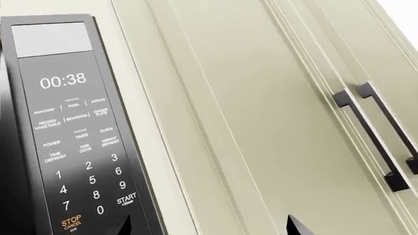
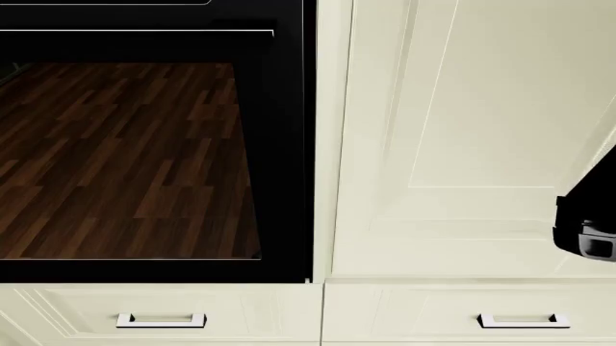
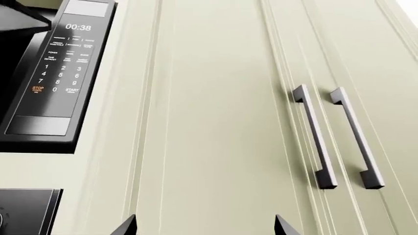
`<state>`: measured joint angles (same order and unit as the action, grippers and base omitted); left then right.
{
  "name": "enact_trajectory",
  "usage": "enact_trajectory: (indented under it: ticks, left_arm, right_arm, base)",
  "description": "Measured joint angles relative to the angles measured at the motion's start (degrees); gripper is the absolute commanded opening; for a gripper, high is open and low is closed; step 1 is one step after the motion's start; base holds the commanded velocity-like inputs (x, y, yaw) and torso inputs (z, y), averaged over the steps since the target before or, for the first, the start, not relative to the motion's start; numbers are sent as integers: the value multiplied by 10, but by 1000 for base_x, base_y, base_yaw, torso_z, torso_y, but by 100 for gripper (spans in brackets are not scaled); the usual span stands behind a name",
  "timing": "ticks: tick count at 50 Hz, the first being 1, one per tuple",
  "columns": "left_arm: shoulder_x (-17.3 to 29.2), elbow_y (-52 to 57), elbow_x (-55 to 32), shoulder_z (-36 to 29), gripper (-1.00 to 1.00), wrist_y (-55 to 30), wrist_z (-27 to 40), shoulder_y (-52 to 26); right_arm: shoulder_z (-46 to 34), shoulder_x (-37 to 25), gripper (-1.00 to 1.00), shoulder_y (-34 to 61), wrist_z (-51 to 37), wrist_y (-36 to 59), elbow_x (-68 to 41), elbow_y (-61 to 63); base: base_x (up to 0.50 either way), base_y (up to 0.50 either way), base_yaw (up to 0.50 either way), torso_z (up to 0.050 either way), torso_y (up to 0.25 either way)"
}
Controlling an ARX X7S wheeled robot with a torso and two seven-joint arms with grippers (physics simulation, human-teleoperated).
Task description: Open the microwave door
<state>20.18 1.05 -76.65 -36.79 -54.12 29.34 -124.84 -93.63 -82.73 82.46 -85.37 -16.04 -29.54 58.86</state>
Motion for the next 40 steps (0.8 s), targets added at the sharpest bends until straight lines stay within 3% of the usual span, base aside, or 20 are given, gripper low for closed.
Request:
enact_trajectory:
  ticks: [20,40]
  left_arm:
    - [-58,-191,52,-45,100,8,-98,-32]
    - [-118,-430,184,-114,100,82,-235,-83]
  right_arm:
    - [-3,-5,100,-13,-2,-17,11,-9]
    - [-2,-7,100,-22,-4,-22,16,-12]
  base:
    - [0,0,0,0,0]
    - [0,0,0,0,0]
